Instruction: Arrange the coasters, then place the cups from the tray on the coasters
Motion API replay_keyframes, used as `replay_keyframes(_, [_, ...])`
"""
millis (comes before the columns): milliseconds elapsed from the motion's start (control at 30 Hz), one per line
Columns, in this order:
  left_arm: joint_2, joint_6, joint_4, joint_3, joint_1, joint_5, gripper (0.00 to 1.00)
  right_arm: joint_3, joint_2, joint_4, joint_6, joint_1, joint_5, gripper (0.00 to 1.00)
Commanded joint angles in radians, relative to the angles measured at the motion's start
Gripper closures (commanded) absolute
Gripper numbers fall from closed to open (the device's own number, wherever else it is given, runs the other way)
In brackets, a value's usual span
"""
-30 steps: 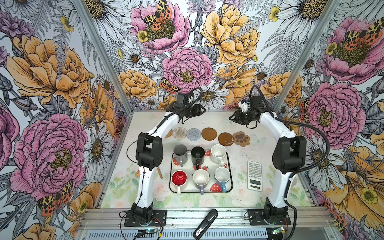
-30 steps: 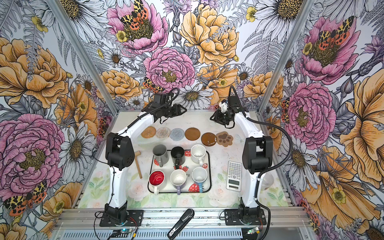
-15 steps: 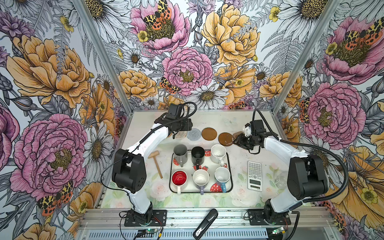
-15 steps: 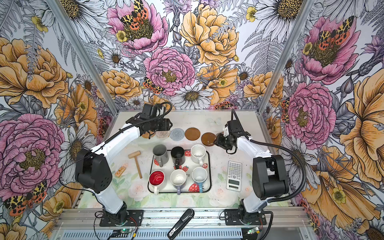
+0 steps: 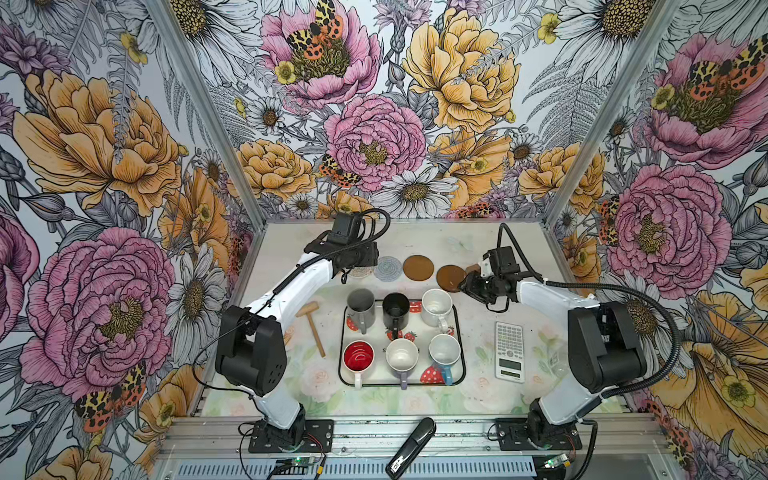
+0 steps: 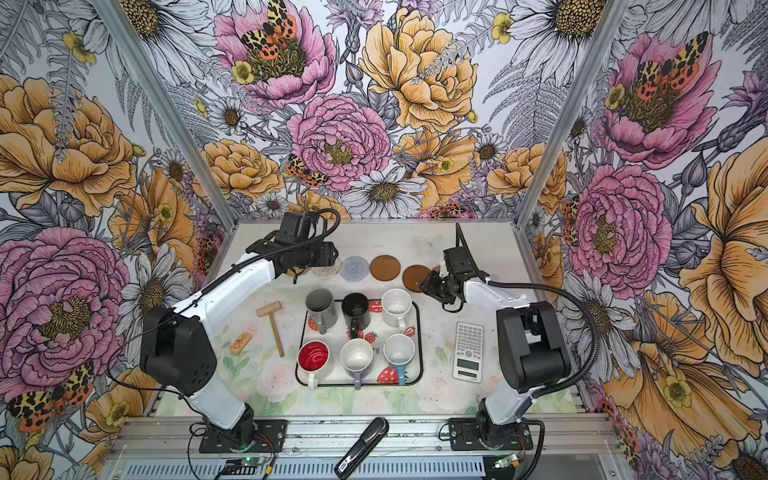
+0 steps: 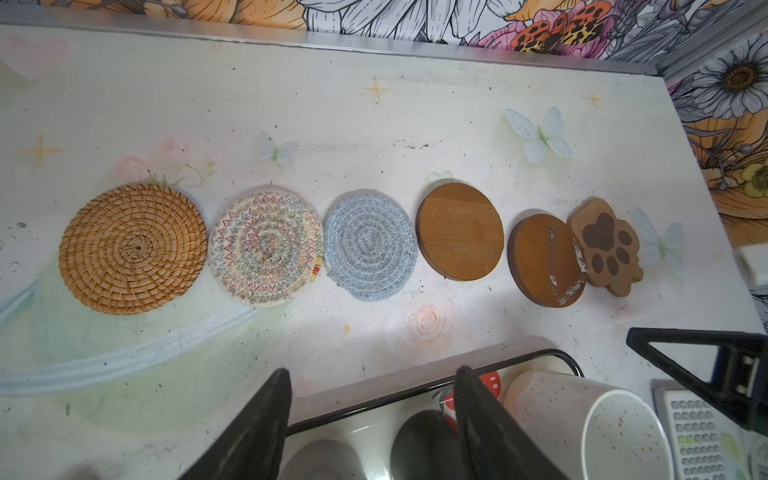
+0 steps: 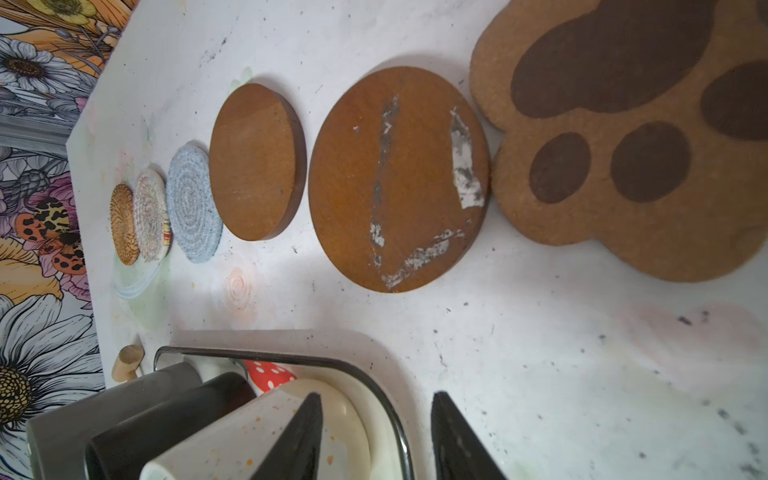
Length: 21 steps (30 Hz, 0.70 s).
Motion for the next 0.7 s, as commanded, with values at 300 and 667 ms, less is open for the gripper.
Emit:
replay_keyframes(300, [-0.009,-0.005,0.004,-0.001,-0.007,0.007,0.36,-0.005,0.106,0.142,0.077,0.008,-0.001,0.51])
replay_keyframes(667, [0.0,-0.016,0.002,0.019,-0.014,0.033,0.36,-0.021,0.192,0.273,0.134,0.021,-0.033,0.48])
